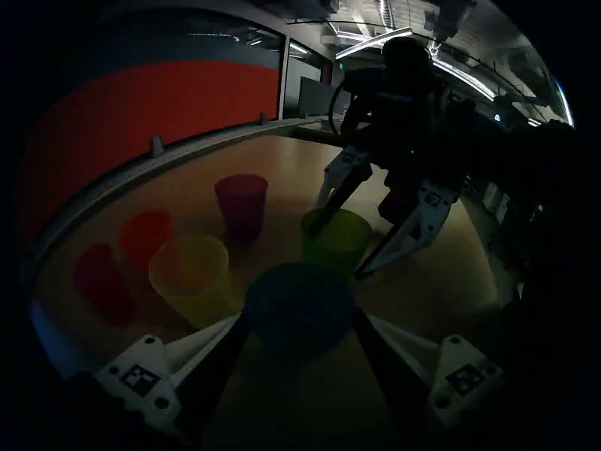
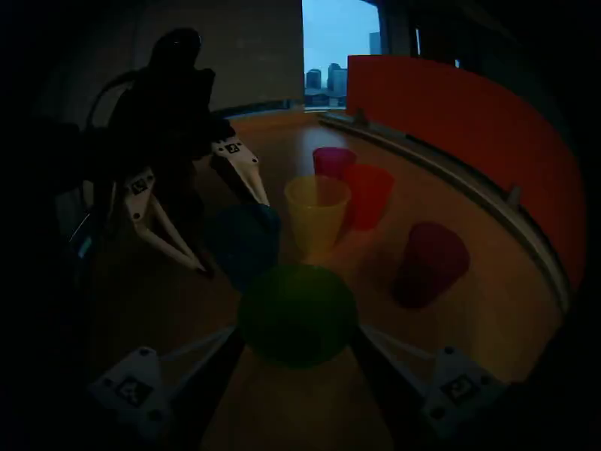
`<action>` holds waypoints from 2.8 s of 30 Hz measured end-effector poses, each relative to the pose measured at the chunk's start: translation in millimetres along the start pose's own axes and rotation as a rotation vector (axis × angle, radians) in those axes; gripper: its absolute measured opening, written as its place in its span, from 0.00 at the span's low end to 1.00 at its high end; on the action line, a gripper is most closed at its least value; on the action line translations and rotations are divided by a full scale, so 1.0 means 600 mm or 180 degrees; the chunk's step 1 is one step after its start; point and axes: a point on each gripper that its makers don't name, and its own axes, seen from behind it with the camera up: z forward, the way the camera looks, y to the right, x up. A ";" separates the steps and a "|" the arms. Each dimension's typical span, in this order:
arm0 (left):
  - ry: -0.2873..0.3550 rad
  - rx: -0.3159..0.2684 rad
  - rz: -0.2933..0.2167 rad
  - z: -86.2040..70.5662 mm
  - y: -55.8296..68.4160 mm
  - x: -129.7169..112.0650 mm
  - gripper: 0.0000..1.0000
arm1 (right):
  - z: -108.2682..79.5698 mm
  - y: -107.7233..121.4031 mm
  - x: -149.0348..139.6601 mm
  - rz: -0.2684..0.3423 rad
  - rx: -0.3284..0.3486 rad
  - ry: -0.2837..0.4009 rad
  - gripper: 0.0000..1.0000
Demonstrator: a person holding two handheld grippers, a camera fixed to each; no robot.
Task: Pour water
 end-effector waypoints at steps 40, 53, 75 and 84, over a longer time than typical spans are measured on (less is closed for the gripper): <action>0.0034 0.0089 0.0054 0.006 0.000 0.004 0.86 | 0.001 0.004 0.012 0.0033 -0.0022 0.0127 0.99; 0.0095 0.0161 0.0033 -0.017 0.002 0.022 0.86 | -0.020 -0.006 0.040 0.0012 -0.0021 0.0207 0.99; 0.0493 0.0640 -0.0004 -0.128 -0.019 0.116 0.85 | -0.093 -0.031 0.139 -0.0024 -0.0150 0.0551 0.99; 0.0651 0.0824 0.0011 -0.182 -0.026 0.162 0.85 | -0.138 -0.043 0.193 -0.0053 -0.0201 0.0755 0.99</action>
